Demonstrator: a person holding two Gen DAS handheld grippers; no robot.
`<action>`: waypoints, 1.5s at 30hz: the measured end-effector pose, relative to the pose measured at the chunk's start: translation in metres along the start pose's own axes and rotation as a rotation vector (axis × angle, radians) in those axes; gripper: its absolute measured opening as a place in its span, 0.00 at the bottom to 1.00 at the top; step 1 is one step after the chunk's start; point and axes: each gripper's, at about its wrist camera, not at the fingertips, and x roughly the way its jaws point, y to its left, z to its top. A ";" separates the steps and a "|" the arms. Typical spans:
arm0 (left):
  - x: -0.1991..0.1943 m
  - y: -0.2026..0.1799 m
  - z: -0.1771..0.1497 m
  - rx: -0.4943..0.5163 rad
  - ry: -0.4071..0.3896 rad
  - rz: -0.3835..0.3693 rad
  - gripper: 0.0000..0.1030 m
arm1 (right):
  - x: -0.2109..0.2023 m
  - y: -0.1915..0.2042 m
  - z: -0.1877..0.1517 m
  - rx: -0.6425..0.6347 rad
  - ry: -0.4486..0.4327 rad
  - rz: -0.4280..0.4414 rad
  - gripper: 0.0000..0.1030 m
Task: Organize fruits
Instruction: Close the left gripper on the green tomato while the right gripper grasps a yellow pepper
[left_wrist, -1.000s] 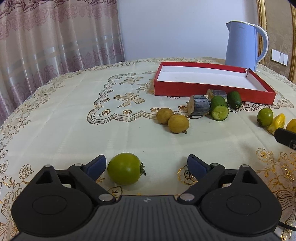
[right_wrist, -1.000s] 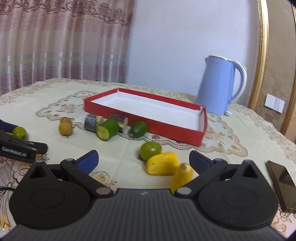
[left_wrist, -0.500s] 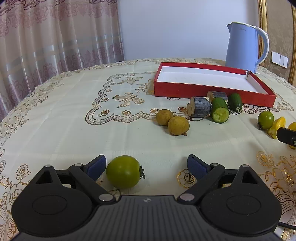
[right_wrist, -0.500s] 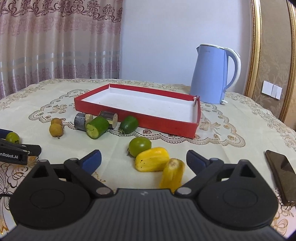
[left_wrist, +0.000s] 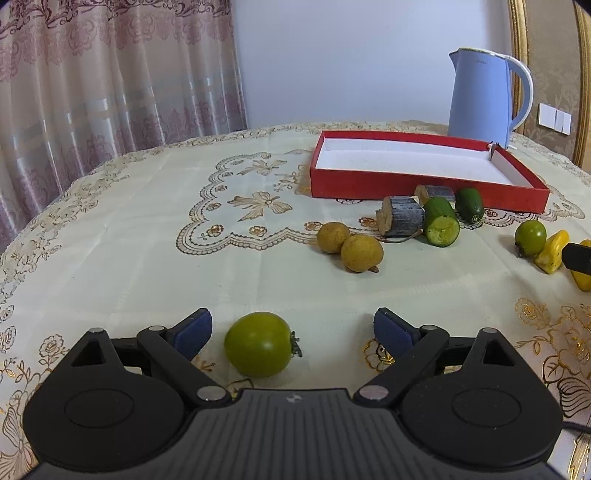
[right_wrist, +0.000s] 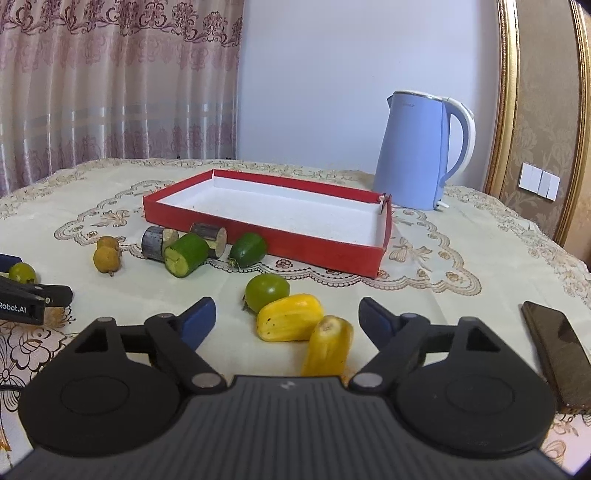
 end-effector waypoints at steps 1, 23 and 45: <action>-0.001 0.001 0.000 0.002 -0.008 -0.005 0.89 | 0.000 -0.001 0.000 0.003 -0.003 0.000 0.86; -0.015 0.007 -0.008 0.066 -0.041 0.018 0.33 | -0.011 -0.019 -0.007 -0.011 -0.027 0.020 0.91; -0.018 0.005 -0.014 0.111 -0.094 0.039 0.33 | 0.012 -0.035 -0.019 0.024 0.112 0.049 0.32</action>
